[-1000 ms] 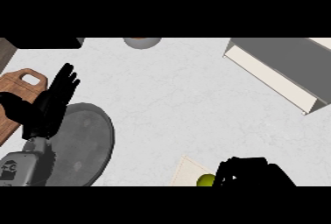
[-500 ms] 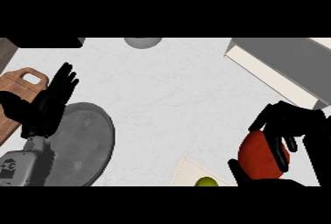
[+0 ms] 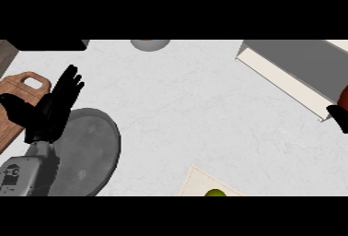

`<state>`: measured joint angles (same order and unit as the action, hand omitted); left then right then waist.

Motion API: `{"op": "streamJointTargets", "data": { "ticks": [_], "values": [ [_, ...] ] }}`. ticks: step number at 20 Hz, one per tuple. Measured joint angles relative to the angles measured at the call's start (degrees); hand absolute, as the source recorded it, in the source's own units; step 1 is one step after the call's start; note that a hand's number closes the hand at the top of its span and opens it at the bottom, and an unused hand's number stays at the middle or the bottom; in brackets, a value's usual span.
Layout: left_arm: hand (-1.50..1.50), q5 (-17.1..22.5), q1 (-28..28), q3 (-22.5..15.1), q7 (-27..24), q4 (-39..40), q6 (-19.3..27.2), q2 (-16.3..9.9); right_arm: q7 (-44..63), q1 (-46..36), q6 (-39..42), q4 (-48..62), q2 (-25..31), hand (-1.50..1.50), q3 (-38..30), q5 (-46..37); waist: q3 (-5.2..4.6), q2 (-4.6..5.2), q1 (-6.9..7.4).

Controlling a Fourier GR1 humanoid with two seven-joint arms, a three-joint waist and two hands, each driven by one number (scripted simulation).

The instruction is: Pick the bell pepper from the placemat and place it in the tiered shelf

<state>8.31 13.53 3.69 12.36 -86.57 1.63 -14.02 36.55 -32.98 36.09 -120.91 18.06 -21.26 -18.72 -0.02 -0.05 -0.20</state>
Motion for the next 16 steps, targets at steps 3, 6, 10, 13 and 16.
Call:
{"op": "streamJointTargets", "data": {
  "ticks": [3, 6, 10, 13, 16],
  "values": [
    [0.00, 0.7, 0.1, 0.9, 0.6, -0.5, -0.8, -0.8, -3.8, -2.0, -0.6, 8.3, 3.8, 1.50, -5.2, 2.0, 0.02, 0.08, 0.31],
    [0.00, -0.1, 0.7, 0.8, -0.3, 0.7, -0.3, 0.0, -7.7, -2.6, -1.7, 14.5, 7.0, 1.50, -8.1, 2.8, 0.03, 0.13, 0.31],
    [0.00, -0.7, 0.8, 0.6, 0.0, 0.7, -0.2, 0.6, -15.1, -1.9, -4.3, 23.4, 10.1, 1.50, -10.4, 1.8, 0.03, 0.16, 0.46],
    [0.00, -0.9, 1.2, 0.9, -0.7, 1.7, -0.5, 0.8, -20.3, -2.2, -5.8, 30.1, 13.1, 1.50, -11.3, 1.5, 0.04, 0.18, 0.48],
    [0.00, -0.8, 0.7, 0.7, 1.0, -0.7, -0.7, 0.8, -25.0, -3.2, -7.1, 37.0, 15.9, 1.50, -11.4, 0.8, 0.03, 0.16, 0.66]
  ]
}}
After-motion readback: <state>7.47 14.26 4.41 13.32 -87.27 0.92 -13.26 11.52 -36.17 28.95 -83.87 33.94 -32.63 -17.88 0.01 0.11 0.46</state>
